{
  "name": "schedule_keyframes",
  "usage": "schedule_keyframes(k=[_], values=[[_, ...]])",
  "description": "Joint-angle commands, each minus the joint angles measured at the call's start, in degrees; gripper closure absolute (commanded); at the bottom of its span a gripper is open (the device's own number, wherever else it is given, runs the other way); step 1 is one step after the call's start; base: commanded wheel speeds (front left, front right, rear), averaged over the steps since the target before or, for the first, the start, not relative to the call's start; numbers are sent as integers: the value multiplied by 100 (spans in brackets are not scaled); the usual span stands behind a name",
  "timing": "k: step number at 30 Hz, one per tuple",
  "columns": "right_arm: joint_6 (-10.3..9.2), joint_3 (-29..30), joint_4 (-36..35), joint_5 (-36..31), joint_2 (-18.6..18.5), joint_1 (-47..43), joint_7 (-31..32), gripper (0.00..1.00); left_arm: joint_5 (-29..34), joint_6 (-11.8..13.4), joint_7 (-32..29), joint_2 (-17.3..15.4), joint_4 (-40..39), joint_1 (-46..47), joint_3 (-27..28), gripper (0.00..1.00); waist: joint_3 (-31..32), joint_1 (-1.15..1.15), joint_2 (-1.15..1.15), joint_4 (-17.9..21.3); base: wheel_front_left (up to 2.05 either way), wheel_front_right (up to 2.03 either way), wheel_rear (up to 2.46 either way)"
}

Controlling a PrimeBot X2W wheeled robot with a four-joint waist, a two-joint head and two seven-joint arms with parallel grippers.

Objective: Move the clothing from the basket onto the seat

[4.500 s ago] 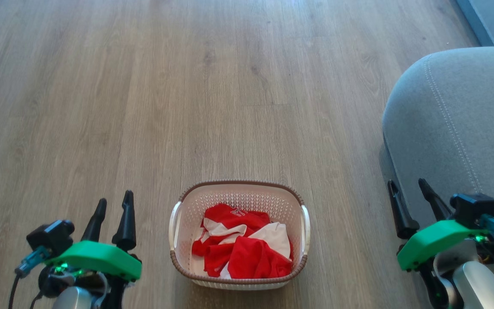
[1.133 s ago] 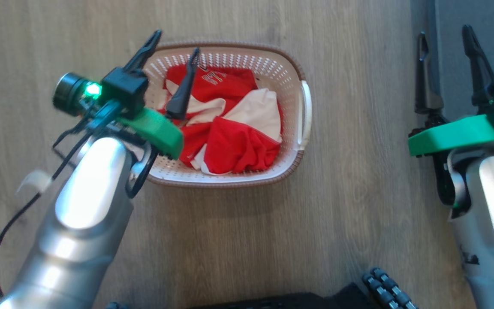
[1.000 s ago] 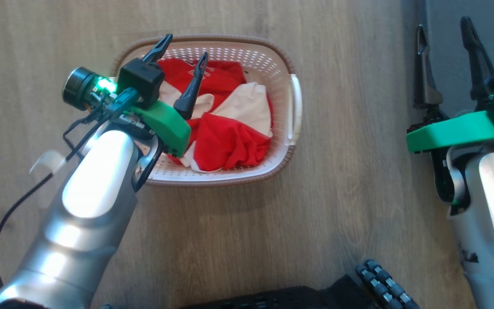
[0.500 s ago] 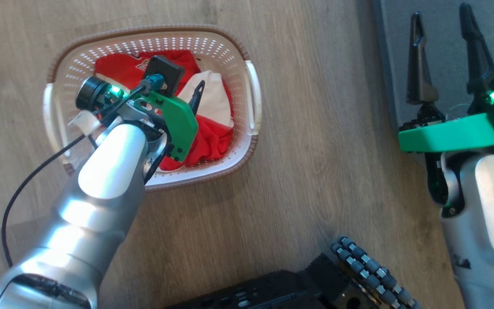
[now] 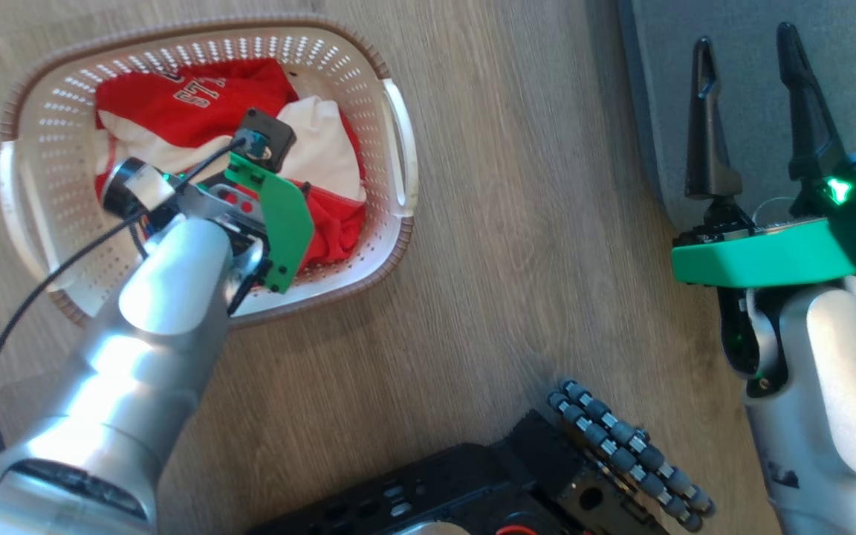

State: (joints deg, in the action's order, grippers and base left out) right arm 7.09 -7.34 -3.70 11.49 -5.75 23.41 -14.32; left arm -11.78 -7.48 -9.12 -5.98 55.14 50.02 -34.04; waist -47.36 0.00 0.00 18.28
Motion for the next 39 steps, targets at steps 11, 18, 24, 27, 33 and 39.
schedule_keyframes(k=[11,18,24,27,33,39], values=[[40,-255,-252,59,184,-105,-68,0,49,166,-311,-397,221,349,-10,0,-571,0,0,341,0,0,0],[40,-304,-270,98,237,-114,-68,0,50,231,-330,-533,330,474,-39,0,-757,0,0,422,0,0,0],[40,-342,-294,126,257,-104,-68,0,43,261,-317,-572,420,537,-74,0,-849,0,0,462,0,0,0],[40,-316,-313,128,263,-126,-68,0,39,280,-317,-560,496,557,-105,0,-879,0,0,454,0,0,0],[40,-265,-365,102,270,-208,-68,0,22,284,-262,-481,622,643,-184,0,-942,0,0,405,0,0,0],[40,-245,-393,95,275,-268,-68,0,-15,255,-204,-420,760,694,-246,85,-969,0,0,392,0,0,0]])
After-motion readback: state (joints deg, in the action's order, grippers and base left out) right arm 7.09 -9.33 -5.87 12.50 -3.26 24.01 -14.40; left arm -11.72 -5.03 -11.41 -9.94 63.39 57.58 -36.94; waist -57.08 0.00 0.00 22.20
